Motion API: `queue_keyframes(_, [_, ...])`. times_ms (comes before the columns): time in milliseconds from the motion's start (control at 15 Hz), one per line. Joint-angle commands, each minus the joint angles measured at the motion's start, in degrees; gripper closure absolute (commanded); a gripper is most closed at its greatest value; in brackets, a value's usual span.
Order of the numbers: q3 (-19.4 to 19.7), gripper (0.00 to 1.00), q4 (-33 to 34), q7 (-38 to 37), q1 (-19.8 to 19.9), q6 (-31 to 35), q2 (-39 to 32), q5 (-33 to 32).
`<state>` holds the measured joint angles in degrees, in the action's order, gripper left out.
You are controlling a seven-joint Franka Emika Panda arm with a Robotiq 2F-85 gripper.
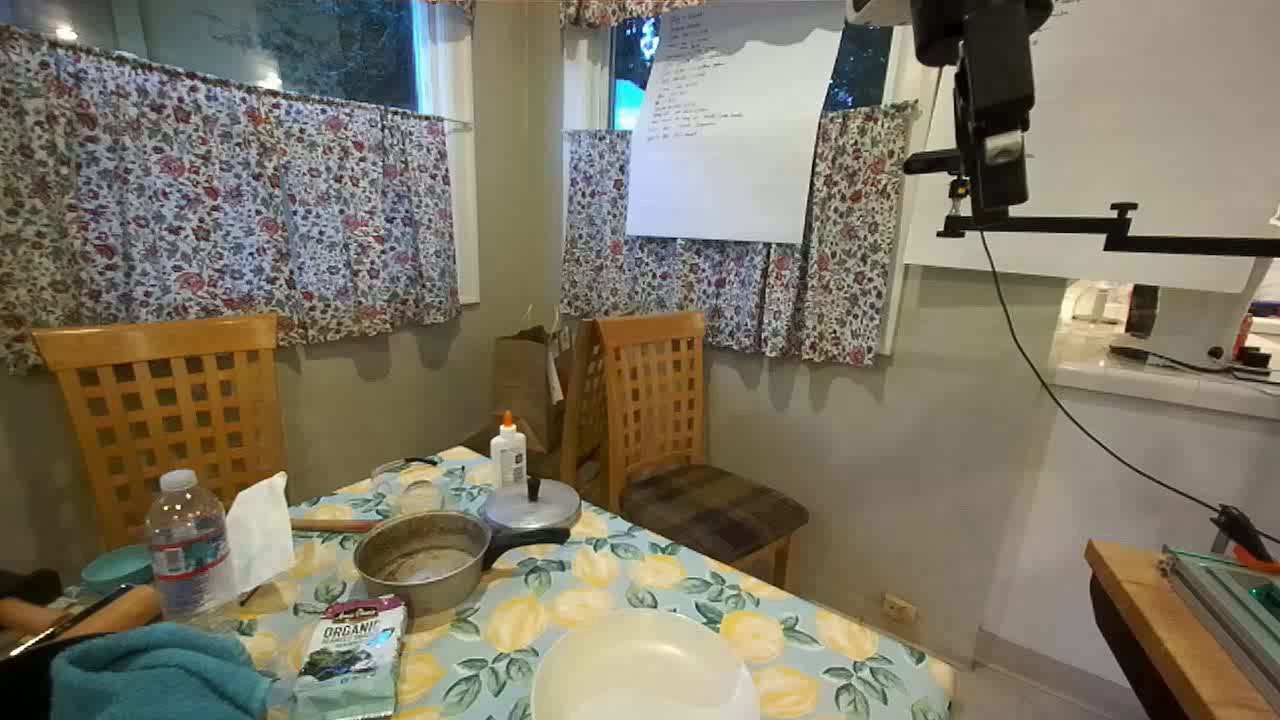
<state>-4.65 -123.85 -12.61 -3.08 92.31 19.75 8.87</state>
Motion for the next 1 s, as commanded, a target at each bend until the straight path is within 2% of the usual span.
queue_keyframes(0, [-0.2,0.00,0.1,0.1,0.3,-0.1,0.0,0.0])
queue_keyframes(333, [-0.4,0.00,0.6,-1.8,0.8,1.0,-1.2,-0.7])
queue_keyframes(467, [-0.4,0.00,1.3,-4.9,2.1,5.0,-3.5,-2.1])
queue_keyframes(933, [0.1,0.00,3.3,-0.7,1.7,21.9,-12.9,-2.5])
